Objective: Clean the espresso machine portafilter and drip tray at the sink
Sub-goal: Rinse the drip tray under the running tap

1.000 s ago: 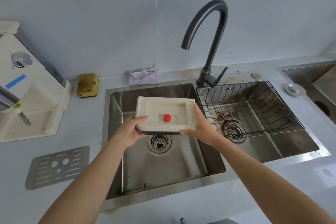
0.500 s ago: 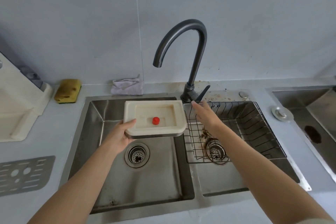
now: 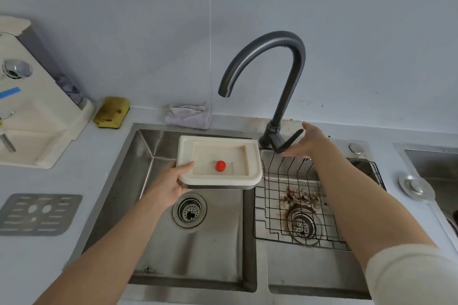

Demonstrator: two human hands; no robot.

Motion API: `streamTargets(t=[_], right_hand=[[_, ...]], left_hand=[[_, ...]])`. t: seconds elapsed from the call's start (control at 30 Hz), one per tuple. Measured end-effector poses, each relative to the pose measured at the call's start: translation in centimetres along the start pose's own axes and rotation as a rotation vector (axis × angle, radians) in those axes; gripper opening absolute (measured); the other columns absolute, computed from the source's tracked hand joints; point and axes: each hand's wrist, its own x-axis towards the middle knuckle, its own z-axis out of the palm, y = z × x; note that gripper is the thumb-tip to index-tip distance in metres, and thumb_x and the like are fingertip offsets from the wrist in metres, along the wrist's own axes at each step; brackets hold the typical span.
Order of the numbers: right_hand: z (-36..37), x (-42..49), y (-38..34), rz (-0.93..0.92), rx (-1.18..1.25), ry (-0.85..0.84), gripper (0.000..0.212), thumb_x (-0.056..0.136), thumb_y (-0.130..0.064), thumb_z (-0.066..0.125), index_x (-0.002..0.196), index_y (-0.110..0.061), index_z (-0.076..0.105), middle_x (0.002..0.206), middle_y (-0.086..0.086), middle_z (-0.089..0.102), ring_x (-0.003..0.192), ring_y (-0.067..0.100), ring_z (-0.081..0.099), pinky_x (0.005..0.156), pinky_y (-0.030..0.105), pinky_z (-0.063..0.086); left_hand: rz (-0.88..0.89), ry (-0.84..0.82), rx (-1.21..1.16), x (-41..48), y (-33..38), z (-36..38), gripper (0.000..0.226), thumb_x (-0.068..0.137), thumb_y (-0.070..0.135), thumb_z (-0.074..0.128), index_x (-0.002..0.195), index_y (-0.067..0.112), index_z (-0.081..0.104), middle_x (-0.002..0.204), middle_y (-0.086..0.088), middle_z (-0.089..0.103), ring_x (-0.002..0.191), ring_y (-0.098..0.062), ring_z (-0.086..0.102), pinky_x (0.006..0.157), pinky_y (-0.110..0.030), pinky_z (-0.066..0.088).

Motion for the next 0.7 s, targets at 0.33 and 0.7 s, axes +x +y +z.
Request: streamTargets(t=[0.33,0.7], right_hand=[[1.0,0.2,0.1,-0.126,-0.239,0.071,0.045,0.099,-0.032,0.032,0.129,0.001,0.026,0.094,0.022,0.057,0.084,0.029,0.062,0.089,0.043,0.05],[1.8,-2.2,1.6,-0.16,-0.215,0.048,0.042,0.102,-0.02,0.025,0.138,0.002,0.019,0.142,0.01,0.038,0.133,0.025,0.041,0.1,0.042,0.038]], left_hand=[[-0.02,-0.011,-0.046,0.0,-0.6,-0.6,0.026,0.089,0.003,0.052,0.113,0.012,0.054,0.099,-0.006,0.065,0.091,-0.021,0.062,0.065,-0.033,0.054],[-0.049,0.004,-0.102,0.2,-0.6,-1.0,0.015,0.089,0.002,0.05,0.101,0.011,0.056,0.098,-0.008,0.064,0.09,-0.022,0.061,0.06,-0.03,0.06]])
